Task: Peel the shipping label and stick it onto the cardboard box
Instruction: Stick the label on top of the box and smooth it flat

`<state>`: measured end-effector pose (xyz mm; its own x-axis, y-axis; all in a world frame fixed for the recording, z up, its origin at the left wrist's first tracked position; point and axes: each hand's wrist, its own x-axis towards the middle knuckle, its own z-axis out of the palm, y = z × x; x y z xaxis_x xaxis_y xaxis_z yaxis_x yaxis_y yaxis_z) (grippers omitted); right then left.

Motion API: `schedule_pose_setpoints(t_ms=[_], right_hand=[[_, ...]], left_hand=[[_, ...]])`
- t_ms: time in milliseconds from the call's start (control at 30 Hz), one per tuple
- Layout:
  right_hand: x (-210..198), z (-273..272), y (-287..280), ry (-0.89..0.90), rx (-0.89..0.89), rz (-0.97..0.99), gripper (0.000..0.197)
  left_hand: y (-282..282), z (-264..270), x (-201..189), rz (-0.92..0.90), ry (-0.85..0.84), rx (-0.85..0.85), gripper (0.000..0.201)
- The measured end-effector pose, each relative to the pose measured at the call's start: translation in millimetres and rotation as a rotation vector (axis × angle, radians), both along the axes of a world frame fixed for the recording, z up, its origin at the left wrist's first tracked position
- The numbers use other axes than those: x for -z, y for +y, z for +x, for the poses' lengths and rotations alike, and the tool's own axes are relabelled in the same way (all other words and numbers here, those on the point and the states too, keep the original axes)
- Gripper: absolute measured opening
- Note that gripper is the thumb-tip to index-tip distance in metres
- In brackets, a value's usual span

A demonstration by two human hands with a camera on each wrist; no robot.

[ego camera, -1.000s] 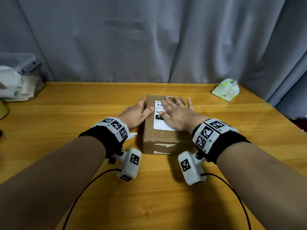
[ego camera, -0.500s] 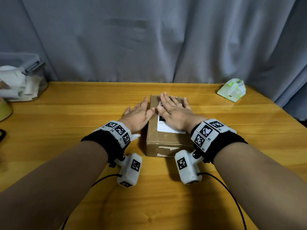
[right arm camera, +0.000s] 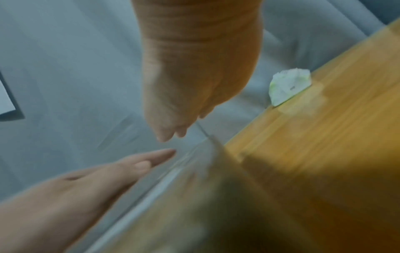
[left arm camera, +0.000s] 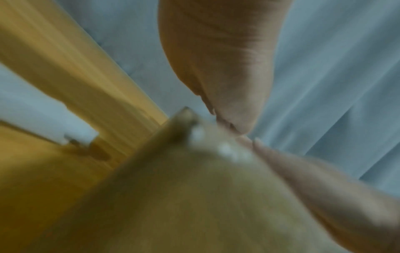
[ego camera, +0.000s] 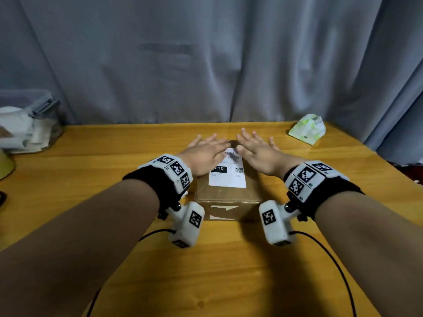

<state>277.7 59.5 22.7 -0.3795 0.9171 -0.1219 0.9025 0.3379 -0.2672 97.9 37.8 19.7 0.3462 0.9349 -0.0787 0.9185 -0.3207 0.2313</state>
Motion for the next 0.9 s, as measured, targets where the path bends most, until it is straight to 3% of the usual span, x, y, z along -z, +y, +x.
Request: schedule_pose_setpoints(t_ms=[167, 333, 567, 667, 767, 900], right_hand=[[14.0, -22.6, 2.4, 0.271, 0.004, -0.050, 0.050], [24.2, -18.4, 0.5, 0.082, -0.011, 0.009, 0.053], [23.3, 4.8, -9.0, 0.137, -0.008, 0.003, 0.046], [21.8, 21.1, -18.6, 0.268, 0.021, -0.042, 0.038], [8.1, 24.7, -25.0, 0.570, 0.037, -0.094, 0.031], [11.6, 6.5, -25.3, 0.583, 0.032, -0.089, 0.033]], left_hand=[[4.0, 2.4, 15.9, -0.081, 0.020, -0.045, 0.053], [2.5, -9.2, 13.7, -0.080, 0.080, -0.077, 0.059], [-4.4, -15.8, 8.0, -0.001, 0.203, -0.104, 0.067], [-12.0, -11.4, 7.4, 0.009, 0.249, -0.137, 0.066], [-15.5, -1.0, 3.9, 0.009, 0.325, -0.157, 0.067], [-16.6, 1.4, 6.7, 0.042, 0.250, -0.098, 0.059]])
